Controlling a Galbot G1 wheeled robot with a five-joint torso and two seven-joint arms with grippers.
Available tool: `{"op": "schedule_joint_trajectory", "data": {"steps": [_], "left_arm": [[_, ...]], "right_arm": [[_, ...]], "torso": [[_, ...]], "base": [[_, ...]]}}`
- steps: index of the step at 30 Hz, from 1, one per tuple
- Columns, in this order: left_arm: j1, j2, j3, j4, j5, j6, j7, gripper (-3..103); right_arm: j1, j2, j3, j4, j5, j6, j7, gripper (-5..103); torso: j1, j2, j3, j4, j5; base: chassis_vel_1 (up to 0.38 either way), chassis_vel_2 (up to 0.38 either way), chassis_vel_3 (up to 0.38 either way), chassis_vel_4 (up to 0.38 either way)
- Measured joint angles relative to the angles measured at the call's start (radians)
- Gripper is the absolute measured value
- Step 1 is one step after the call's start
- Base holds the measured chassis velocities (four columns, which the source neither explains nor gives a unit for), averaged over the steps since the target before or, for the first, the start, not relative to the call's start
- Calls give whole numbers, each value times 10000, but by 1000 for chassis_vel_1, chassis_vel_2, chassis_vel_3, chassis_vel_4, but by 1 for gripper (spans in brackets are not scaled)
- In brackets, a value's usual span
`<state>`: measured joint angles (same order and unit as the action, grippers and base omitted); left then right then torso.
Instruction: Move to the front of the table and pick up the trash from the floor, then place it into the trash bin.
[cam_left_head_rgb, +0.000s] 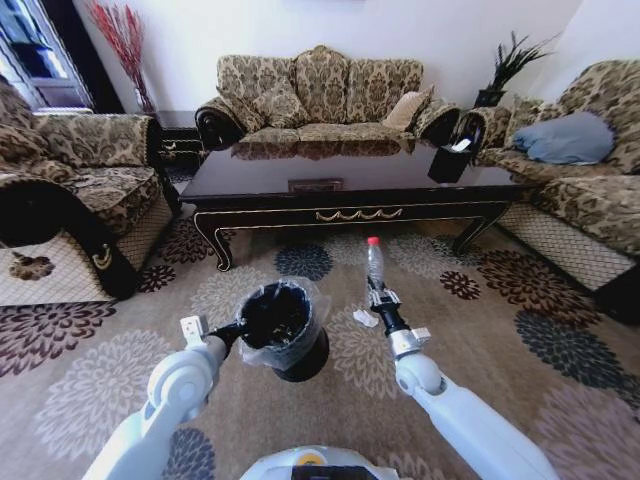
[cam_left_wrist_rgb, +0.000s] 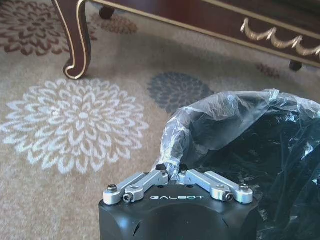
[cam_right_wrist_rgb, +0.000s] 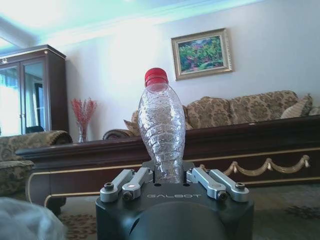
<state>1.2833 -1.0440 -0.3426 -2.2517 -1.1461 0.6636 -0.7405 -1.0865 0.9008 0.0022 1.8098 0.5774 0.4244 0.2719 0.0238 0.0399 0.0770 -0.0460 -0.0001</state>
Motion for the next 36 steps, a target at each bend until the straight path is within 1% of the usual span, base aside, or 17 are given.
{"op": "schedule_joint_trajectory", "data": {"steps": [3, 6, 8, 13, 15, 16, 17, 19, 20, 22, 26, 29, 36], "left_arm": [[-95, 4, 353, 257, 210, 12, -2, 3], [-234, 33, 556, 394, 249, 37, -1, 3], [-543, 128, 842, 615, 241, 66, 6, 3], [-996, 242, 1208, 961, 127, 96, 12, 3], [-1456, 295, 1655, 1364, 77, 202, 19, 3], [-1711, 273, 1890, 1562, 65, 257, 16, 3], [-1711, 273, 1890, 1562, 65, 257, 16, 3], [-2331, 31, 2439, 1989, -78, 318, -52, 3], [-2331, 31, 2439, 1989, -78, 318, -52, 3], [-2609, -109, 2703, 2215, -110, 331, -87, 3], [-2863, -260, 2884, 2420, -118, 334, -98, 3], [-3047, -314, 2962, 2517, -145, 334, -98, 3], [-3249, -259, 2957, 2546, -304, 320, -98, 3]], "right_arm": [[128, -74, -209, 371, -205, 163, -133, 24], [246, -150, -377, 546, -262, 255, -260, 24], [456, -209, -703, 635, -297, 361, -418, 24], [795, -223, -1229, 589, -422, 494, -592, 24], [1164, -206, -1733, 472, -618, 575, -749, 24], [1349, -151, -1982, 436, -705, 580, -810, 24], [1349, -151, -1982, 436, -705, 580, -810, 24], [1844, 58, -2592, 329, -789, 579, -841, 24], [1844, 58, -2592, 329, -789, 579, -841, 24], [2163, 177, -2977, 241, -798, 573, -842, 24], [2305, 324, -3379, 127, -842, 560, -843, 24], [2178, 405, -3537, -6, -940, 560, -905, 24], [2024, 433, -3535, -247, -1006, 575, -968, 24]], "torso": [[0, 0, 0, 0, 0], [0, 0, 0, 0, -1], [-1, 0, 0, -1, -1], [0, 0, 0, -1, 1], [0, -2, 1, 0, -1], [0, -3, 1, -1, 1], [0, -3, 1, -1, 1], [0, -2, 1, -2, -2], [0, -2, 1, -2, -2], [0, -3, 1, 0, 1], [0, -3, 1, 2, 1], [0, -3, 0, -2, 1], [1, -2, 0, -2, 1]], "base": [[0, 0, 0, 0], [0, 0, 0, 0], [0, 0, 0, 0], [0, 0, 0, 0], [0, 0, 0, 0], [0, 0, 0, 0], [0, 0, 0, 0], [0, 0, 0, 0], [0, 0, 0, 0], [0, 0, 0, 0], [0, 0, 0, 0], [0, 0, 0, 0], [0, 0, 0, 0]]}}
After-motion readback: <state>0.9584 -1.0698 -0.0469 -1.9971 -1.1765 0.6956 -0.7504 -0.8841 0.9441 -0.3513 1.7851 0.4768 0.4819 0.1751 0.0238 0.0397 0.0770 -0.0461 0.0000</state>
